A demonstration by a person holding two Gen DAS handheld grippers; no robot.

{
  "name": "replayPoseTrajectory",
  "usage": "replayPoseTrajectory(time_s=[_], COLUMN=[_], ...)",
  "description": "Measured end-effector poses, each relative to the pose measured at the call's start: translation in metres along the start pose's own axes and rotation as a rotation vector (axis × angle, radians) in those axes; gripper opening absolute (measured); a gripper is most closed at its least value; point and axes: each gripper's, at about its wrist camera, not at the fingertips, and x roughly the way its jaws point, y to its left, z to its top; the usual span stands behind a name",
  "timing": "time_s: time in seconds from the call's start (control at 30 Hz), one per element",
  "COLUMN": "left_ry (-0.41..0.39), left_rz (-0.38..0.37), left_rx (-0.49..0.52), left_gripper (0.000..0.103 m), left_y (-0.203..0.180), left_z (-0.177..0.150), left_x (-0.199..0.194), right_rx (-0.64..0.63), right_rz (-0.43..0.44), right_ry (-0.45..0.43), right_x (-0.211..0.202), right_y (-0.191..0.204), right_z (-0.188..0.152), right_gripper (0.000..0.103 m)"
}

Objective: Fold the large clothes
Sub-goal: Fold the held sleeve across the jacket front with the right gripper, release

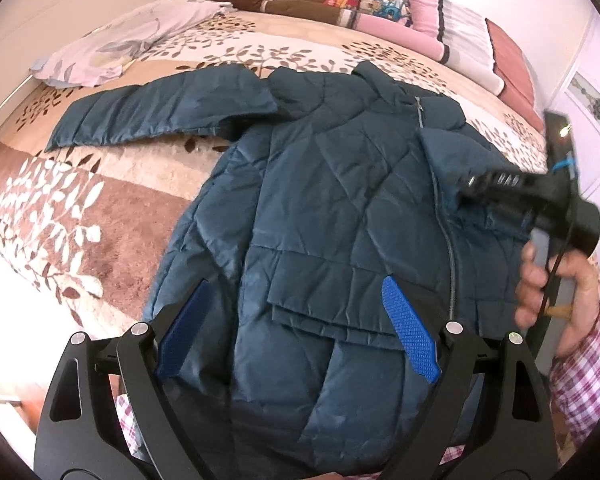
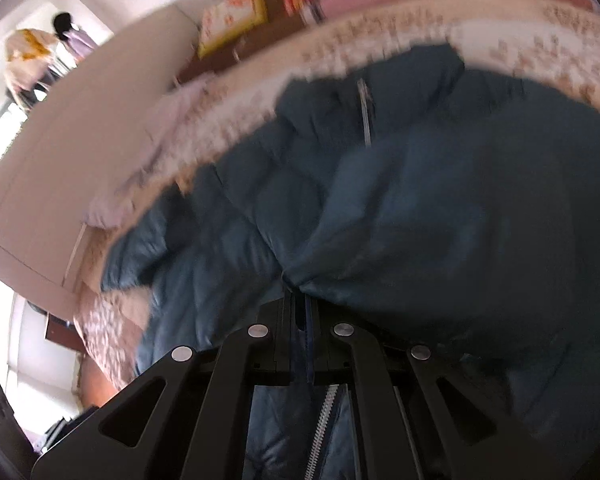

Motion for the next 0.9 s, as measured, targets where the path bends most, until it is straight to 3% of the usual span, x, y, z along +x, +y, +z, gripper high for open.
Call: replayPoseTrajectory(time_s=[0.07, 0.1, 0.17, 0.23, 0.37, 0.6, 0.73, 0.9], left_ry=[-0.004, -0.013, -0.027, -0.041, -0.079, -0.181, -0.203, -0.212], left_rz=[-0.008, -0.011, -0.017, -0.024, -0.056, -0.123, -0.153, -0.103], left_rx=[0.008, 0.022, 0.053, 0.087, 0.182, 0.421, 0.557, 0.740], left_gripper=[0.087, 0.087, 0.087, 0.087, 0.087, 0.084, 0.084, 0.083], left_y=[-0.001, -0.001, -0.006, -0.014, -0.039, -0.110, -0.152, -0.203], left_z=[0.002, 0.003, 0.006, 0.010, 0.018, 0.032, 0.037, 0.039], left_x=[0.000, 0.000, 0.000, 0.000, 0.001, 0.012, 0.026, 0.047], right_rx=[0.021, 0.024, 0.024, 0.030, 0.065, 0.100, 0.119, 0.132], right_rz=[0.031, 0.047, 0.061, 0.047, 0.063, -0.095, -0.124, -0.118], right_ry=[0.056, 0.064, 0.064, 0.038, -0.007, -0.065, -0.058, -0.052], right_x=[0.009, 0.009, 0.003, -0.009, -0.041, -0.089, -0.097, -0.102], right_y=[-0.005, -0.005, -0.006, -0.009, -0.023, -0.062, -0.077, -0.087], right_z=[-0.003, -0.005, -0.008, -0.011, -0.024, -0.063, -0.083, -0.095], right_gripper=[0.028, 0.032, 0.054, 0.069, 0.069, 0.069, 0.069, 0.069])
